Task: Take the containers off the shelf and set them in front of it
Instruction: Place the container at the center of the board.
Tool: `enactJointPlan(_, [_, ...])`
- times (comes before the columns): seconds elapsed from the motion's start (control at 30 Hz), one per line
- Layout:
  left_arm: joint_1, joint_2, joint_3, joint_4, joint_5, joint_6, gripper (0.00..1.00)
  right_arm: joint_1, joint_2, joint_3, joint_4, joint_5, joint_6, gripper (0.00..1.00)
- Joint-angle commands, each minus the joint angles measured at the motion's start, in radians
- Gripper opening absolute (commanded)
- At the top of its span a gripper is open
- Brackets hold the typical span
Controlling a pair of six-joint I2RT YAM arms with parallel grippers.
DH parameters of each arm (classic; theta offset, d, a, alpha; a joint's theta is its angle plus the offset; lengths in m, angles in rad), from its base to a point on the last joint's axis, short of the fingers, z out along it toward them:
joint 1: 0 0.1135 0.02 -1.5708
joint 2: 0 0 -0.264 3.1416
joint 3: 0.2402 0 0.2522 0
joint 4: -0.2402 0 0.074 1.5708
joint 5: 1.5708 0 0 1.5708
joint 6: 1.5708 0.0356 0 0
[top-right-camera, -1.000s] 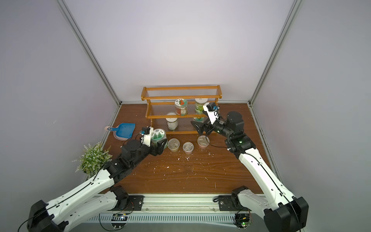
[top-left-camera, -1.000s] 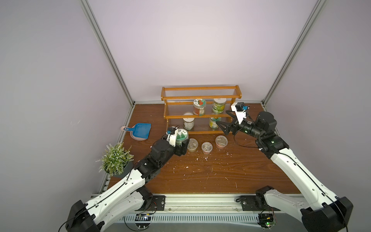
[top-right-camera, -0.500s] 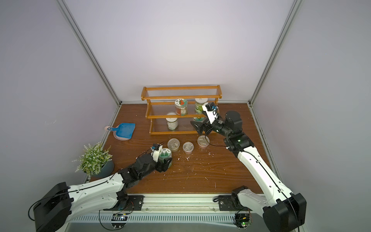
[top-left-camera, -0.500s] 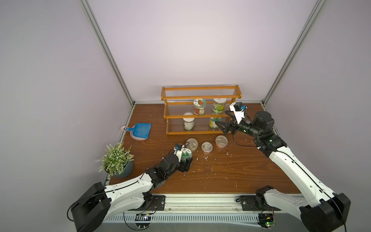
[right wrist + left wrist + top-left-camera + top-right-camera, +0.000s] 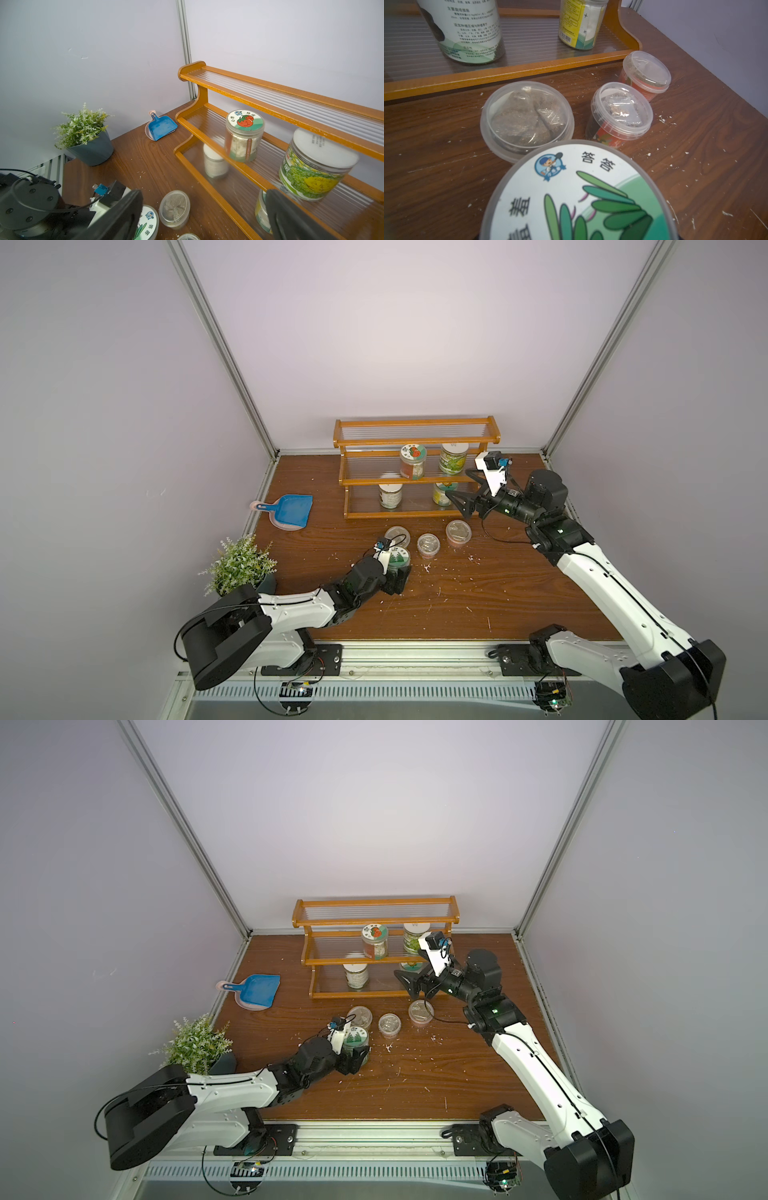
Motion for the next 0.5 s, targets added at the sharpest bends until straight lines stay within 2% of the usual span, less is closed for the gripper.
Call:
enactJointPlan(0.0, [-0.015, -0.002, 0.016, 0.023, -0.029, 0.030, 0.84, -0.004, -0.008, 0.016, 0.025, 0.010, -0.006, 0.99])
enactJointPlan(0.2, [-0.027, 0.013, 0.017, 0.026, -0.026, 0.061, 0.94, -0.003, -0.012, 0.015, 0.025, 0.008, -0.006, 0.99])
enactJointPlan(0.47, [-0.029, 0.019, 0.020, 0.048, -0.026, 0.072, 0.99, -0.006, -0.022, 0.014, 0.026, 0.011, -0.008, 0.99])
